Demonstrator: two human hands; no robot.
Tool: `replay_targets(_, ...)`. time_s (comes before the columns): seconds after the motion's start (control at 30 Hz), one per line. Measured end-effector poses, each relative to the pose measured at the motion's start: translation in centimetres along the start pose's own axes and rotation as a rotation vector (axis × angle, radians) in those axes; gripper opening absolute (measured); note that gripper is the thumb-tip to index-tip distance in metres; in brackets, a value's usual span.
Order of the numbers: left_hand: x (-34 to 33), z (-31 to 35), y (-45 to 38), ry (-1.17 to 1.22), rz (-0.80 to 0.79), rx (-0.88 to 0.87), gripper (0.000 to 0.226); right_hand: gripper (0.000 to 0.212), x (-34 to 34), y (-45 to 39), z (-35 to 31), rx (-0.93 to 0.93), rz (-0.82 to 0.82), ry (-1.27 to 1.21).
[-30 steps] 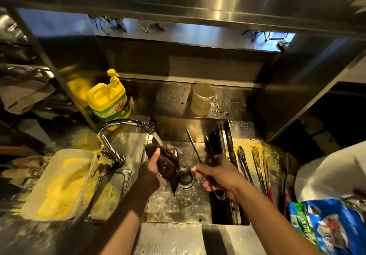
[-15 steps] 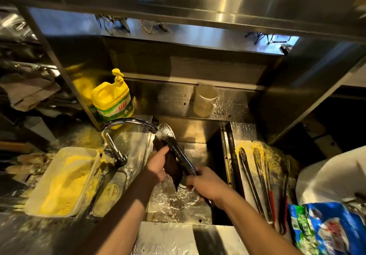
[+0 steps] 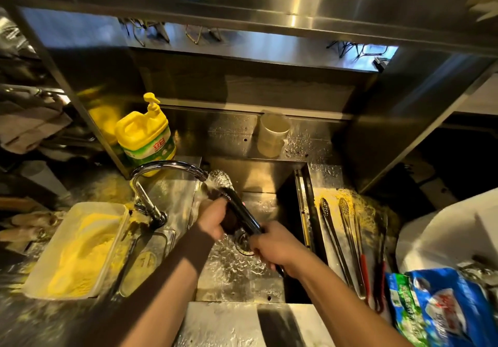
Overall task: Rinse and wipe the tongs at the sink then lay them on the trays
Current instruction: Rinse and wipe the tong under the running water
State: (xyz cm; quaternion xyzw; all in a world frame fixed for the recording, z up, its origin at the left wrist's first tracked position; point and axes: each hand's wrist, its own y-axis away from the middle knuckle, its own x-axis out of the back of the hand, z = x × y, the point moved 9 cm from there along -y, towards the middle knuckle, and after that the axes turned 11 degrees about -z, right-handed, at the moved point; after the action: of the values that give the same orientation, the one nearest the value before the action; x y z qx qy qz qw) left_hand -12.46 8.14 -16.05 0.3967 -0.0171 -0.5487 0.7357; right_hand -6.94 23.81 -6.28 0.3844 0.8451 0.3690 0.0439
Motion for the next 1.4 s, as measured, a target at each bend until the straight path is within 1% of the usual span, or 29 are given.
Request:
replay_targets(0.07, -1.2, -0.6, 0.4, 0.016, -0.041, 0.026, 0.02, 0.005, -0.2, -0.1, -0.7, 0.018, 0.015, 0.004)
replay_targets(0.13, -0.9, 0.3, 0.3, 0.007, -0.008, -0.012, 0.016, 0.006, -0.7, 0.1, -1.0, 0.04, -0.005, -0.01)
replay_targets(0.2, 0.3, 1.6, 0.0, -0.056, 0.084, -0.065, 0.014, 0.012, -0.4, 0.8, -0.6, 0.029, -0.033, -0.015)
replay_targets(0.27, 1.5, 2.5, 0.1, -0.214, 0.195, -0.086, 0.012, 0.026, 0.9, 1.8, 0.2, -0.01, -0.049, 0.021)
replay_targets(0.3, 1.9, 2.7, 0.2, -0.297, 0.237, -0.094, 0.014, 0.029, 1.6, 2.3, 0.6, -0.028, -0.056, 0.052)
replay_targets(0.37, 2.3, 2.6, 0.3, -0.389, 0.289, -0.109, 0.021, 0.025, 3.0, 3.2, 1.0, -0.052, -0.061, 0.128)
replay_targets(0.4, 2.3, 2.3, 0.3, -0.377, 0.291, -0.116, 0.023, 0.024, 3.5, 3.6, 1.1, -0.055, -0.059, 0.154)
replay_targets(0.47, 2.8, 1.5, 0.5, -0.281, 0.292, -0.116, 0.023, 0.033, 4.6, 4.1, 1.1, -0.049, -0.025, 0.2)
replay_targets(0.53, 3.7, 0.5, 0.9, -0.234, 0.319, -0.082, 0.036, 0.046, 5.9, 4.5, 1.0, -0.049, 0.074, 0.332)
replay_targets(0.6, 4.4, -1.1, 1.2, -0.226, 0.302, -0.015, 0.045, 0.057, 7.4, 5.2, 0.4, -0.104, 0.264, 0.66)
replay_targets(0.63, 4.2, -1.8, 1.4, -0.212, 0.262, 0.006, 0.042, 0.064, 8.0, 5.6, 0.0, -0.14, 0.38, 0.843)
replay_targets(0.67, 3.7, -2.4, 1.6, -0.208, 0.207, 0.016, 0.036, 0.069, 8.2, 6.0, -0.4, -0.17, 0.481, 0.975)
replay_targets(0.7, 3.2, -2.8, 1.9, -0.223, 0.156, 0.027, 0.029, 0.072, 8.3, 6.0, -0.6, -0.195, 0.547, 1.058)
replay_targets(0.77, 1.8, -3.2, 2.7, -0.243, 0.067, 0.028, 0.02, 0.076, 8.3, 6.1, -0.5, -0.198, 0.61, 1.103)
replay_targets(0.83, 0.1, -2.8, 3.6, -0.284, -0.021, 0.005, 0.017, 0.077, 8.4, 6.4, 0.1, -0.198, 0.637, 1.061)
replay_targets(0.97, -3.5, -0.9, 4.5, -0.483, -0.123, -0.048, 0.025, 0.069, 9.2, 8.3, 1.0, -0.137, 0.725, 0.852)
replay_targets(1.0, -4.2, -0.1, 4.8, -0.496, -0.139, -0.074, 0.021, 0.066, 9.3, 8.4, 0.9, -0.109, 0.724, 0.805)
replay_targets(1.07, -7.0, -0.2, 5.4, -0.527, -0.207, -0.095, 0.008, 0.059, 9.9, 10.3, 2.3, -0.096, 0.723, 0.627)
replay_targets(1.13, -9.2, -0.1, 5.8, -0.517, -0.261, -0.115, 0.007, 0.054, 10.3, 11.5, 3.2, -0.074, 0.702, 0.463)
replay_targets(1.23, -14.4, -1.8, 7.2, -0.543, -0.369, -0.095, 0.005, 0.049, 11.8, 15.5, 5.1, -0.016, 0.757, 0.26)
replay_targets(1.3, -17.8, -2.9, 8.6, -0.573, -0.439, -0.091, 0.011, 0.043, 12.6, 18.5, 6.2, 0.036, 0.807, 0.155)
replay_targets(1.4, -23.4, -5.4, 11.7, -0.614, -0.547, -0.1, 0.012, 0.026, 14.1, 23.6, 8.6, 0.094, 0.906, 0.006)
